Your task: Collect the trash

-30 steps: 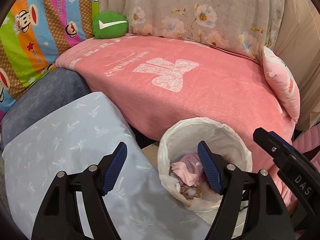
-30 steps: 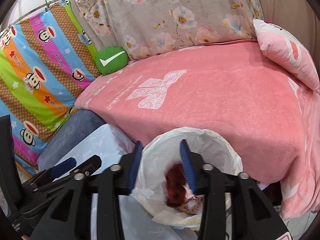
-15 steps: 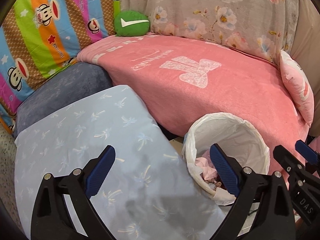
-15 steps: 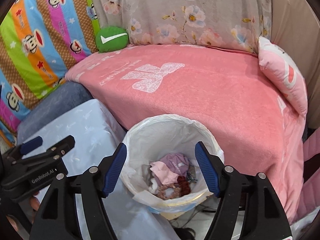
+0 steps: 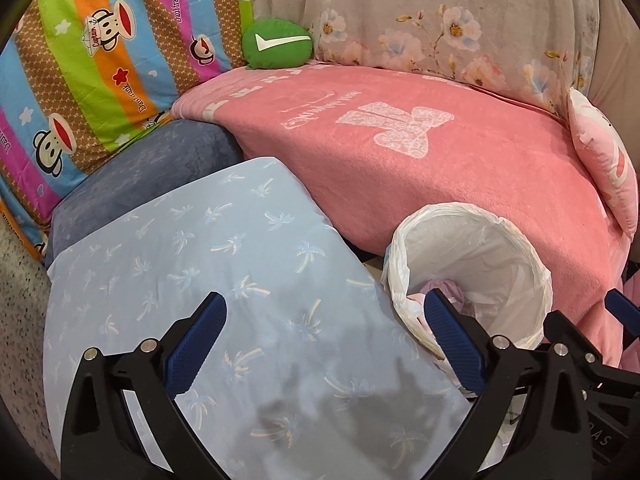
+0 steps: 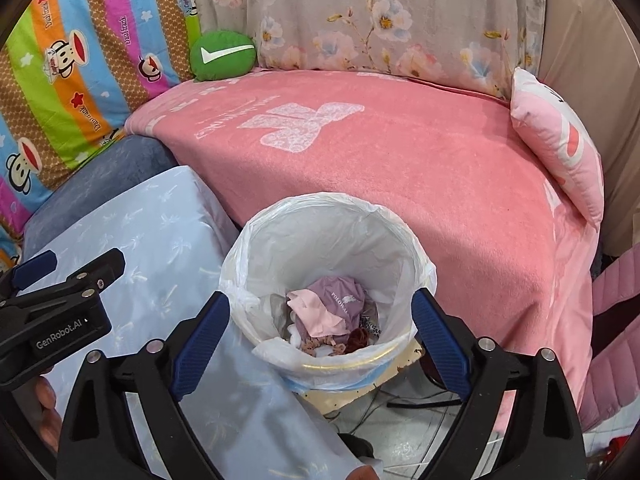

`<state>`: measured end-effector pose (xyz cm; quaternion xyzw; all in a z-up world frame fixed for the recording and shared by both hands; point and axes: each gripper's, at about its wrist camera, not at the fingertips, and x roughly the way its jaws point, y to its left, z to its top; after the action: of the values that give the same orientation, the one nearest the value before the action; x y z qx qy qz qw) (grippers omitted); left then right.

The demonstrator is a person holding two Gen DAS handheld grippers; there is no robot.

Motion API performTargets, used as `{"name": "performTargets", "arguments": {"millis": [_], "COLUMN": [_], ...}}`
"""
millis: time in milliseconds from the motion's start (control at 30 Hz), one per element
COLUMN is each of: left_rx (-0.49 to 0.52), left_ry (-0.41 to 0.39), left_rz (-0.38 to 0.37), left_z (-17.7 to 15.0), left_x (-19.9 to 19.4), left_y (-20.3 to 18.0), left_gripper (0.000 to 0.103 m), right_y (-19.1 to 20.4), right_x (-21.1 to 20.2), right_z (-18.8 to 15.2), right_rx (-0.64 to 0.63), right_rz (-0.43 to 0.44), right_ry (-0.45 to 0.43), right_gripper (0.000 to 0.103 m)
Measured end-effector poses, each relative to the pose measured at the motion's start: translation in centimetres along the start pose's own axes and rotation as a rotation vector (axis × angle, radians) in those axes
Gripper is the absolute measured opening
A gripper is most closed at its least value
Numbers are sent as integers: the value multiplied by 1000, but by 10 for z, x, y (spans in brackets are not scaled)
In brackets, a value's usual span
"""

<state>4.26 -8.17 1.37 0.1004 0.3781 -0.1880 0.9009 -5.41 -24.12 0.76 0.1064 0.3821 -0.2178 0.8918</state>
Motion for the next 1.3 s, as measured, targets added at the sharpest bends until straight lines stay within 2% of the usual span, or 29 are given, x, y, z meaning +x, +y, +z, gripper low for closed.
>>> {"name": "performTargets", "arguments": {"millis": [500, 1300], "left_rx": [4, 30], "left_ry": [38, 69], "left_rz": [8, 1], "left_z": [-21, -28], "left_x": [3, 4], "left_y": [-13, -32], "left_gripper": [96, 96], "right_y": [-8, -18], "right_x": [-5, -4], "right_z": [-22, -35], "right_rx": [6, 12], "right_rz": [-49, -90], "right_ry": [-16, 7], "right_gripper": [98, 98]}}
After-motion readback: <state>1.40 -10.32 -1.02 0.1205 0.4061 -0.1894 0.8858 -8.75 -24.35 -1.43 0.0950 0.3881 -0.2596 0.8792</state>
